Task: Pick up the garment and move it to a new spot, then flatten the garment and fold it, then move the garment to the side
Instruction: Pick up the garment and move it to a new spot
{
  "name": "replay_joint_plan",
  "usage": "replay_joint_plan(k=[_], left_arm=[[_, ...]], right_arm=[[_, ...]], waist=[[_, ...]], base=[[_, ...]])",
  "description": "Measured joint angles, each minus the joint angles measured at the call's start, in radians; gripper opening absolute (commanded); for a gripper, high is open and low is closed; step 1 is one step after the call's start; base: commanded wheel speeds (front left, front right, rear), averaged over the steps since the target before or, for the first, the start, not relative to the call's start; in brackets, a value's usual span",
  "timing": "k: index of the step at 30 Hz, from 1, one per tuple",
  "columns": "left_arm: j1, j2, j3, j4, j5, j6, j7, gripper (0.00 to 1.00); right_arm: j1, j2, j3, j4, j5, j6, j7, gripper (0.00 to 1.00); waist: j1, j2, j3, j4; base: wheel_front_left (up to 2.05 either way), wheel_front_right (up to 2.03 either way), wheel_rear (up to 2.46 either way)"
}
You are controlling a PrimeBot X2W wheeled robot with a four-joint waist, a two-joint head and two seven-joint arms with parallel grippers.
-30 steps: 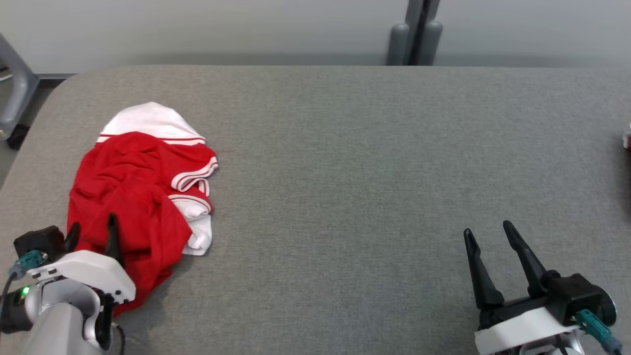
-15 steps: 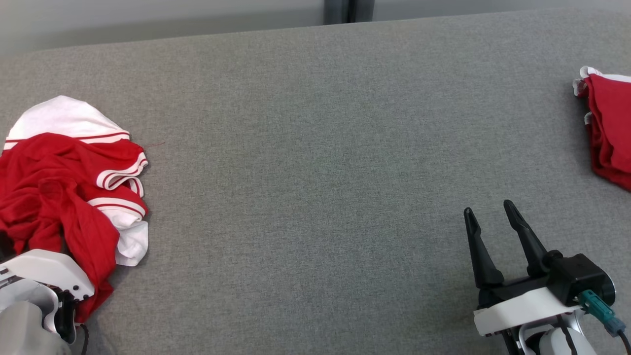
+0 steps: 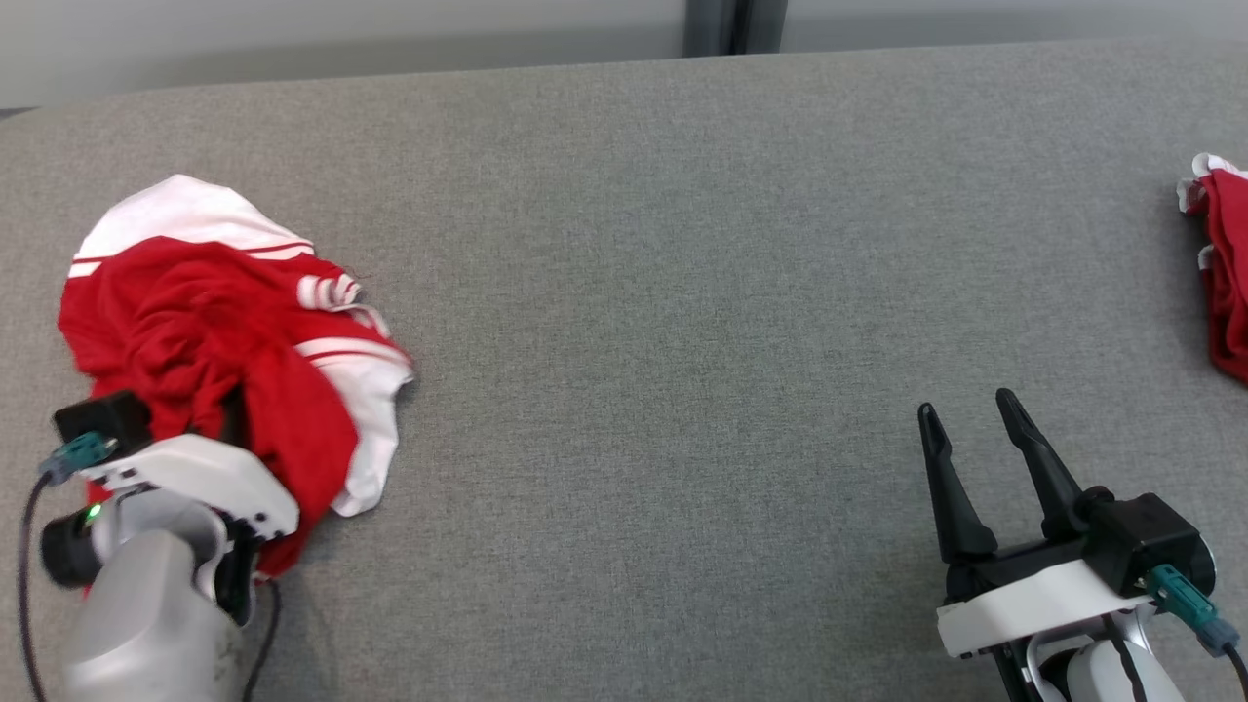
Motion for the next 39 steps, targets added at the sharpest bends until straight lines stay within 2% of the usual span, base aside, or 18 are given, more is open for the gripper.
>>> replay_joint_plan(k=[3, 7, 10, 11, 15, 24, 26, 27, 30, 33, 36, 39], left_arm=[[-0.023, -0.053, -0.050, -0.066, 0.003, -0.006, -0.009, 0.00], [-0.032, -0.102, -0.164, -0.215, -0.037, -0.008, 0.007, 0.00], [-0.018, -0.122, -0.258, -0.352, -0.089, -0.009, 0.045, 0.00], [0.010, -0.130, -0.316, -0.448, -0.122, -0.009, 0.074, 0.00], [0.061, -0.138, -0.397, -0.632, -0.133, -0.008, 0.134, 0.00], [0.216, -0.143, -0.498, -0.995, -0.127, 0.091, 0.251, 0.00], [0.253, -0.132, -0.513, -1.053, -0.095, 0.122, 0.266, 0.00], [0.253, -0.132, -0.513, -1.053, -0.095, 0.122, 0.266, 0.00], [0.330, -0.121, -0.518, -1.119, -0.104, 0.154, 0.295, 0.00], [0.397, -0.097, -0.511, -1.129, -0.099, 0.189, 0.309, 0.00], [0.435, -0.071, -0.495, -1.087, -0.093, 0.212, 0.305, 0.00], [0.453, -0.077, -0.494, -0.993, -0.097, 0.219, 0.291, 0.00]], right_arm=[[0.002, 0.000, 0.009, 0.001, 0.002, 0.000, 0.000, 1.00], [0.008, 0.001, 0.012, 0.000, 0.015, 0.000, 0.000, 1.00], [0.016, 0.000, 0.014, -0.001, 0.029, 0.000, 0.000, 1.00], [0.028, 0.001, 0.016, 0.000, 0.036, 0.000, 0.000, 1.00], [0.052, 0.000, 0.007, -0.001, 0.045, 0.000, 0.000, 1.00], [0.099, 0.000, -0.022, -0.007, 0.049, 0.000, 0.000, 1.00], [0.107, 0.000, -0.028, -0.010, 0.048, 0.000, 0.000, 1.00], [0.107, 0.000, -0.028, -0.010, 0.048, 0.000, 0.000, 1.00], [0.114, 0.000, -0.038, -0.015, 0.046, 0.000, 0.000, 1.00], [0.115, 0.000, -0.046, -0.018, 0.046, 0.000, 0.000, 1.00], [0.113, 0.000, -0.036, -0.019, 0.046, 0.000, 0.000, 1.00], [0.106, 0.000, -0.034, -0.020, 0.046, 0.000, 0.000, 1.00]], waist=[[0.0000, 0.0000, -0.017, 0.005], [0.0000, 0.0000, -0.044, 0.000], [0.0000, 0.0000, -0.061, -0.019], [0.0000, 0.0000, -0.073, -0.037], [0.0000, 0.0000, -0.101, -0.081], [0.0000, 0.0000, -0.153, -0.187], [0.0000, 0.0000, -0.161, -0.201], [0.0000, 0.0000, -0.161, -0.201], [0.0000, 0.0000, -0.164, -0.208], [0.0000, 0.0000, -0.158, -0.199], [0.0000, 0.0000, -0.149, -0.184], [0.0000, 0.0000, -0.140, -0.166]], base=[[0.00, 0.00, 0.00], [0.00, 0.00, 0.00], [0.00, 0.00, 0.00], [0.00, 0.00, 0.00], [0.00, 0.00, 0.00], [0.00, 0.00, 0.00], [0.00, 0.00, 0.00], [0.00, 0.00, 0.00], [0.00, 0.00, 0.00], [0.00, 0.00, 0.00], [0.00, 0.00, 0.00], [0.00, 0.00, 0.00]])
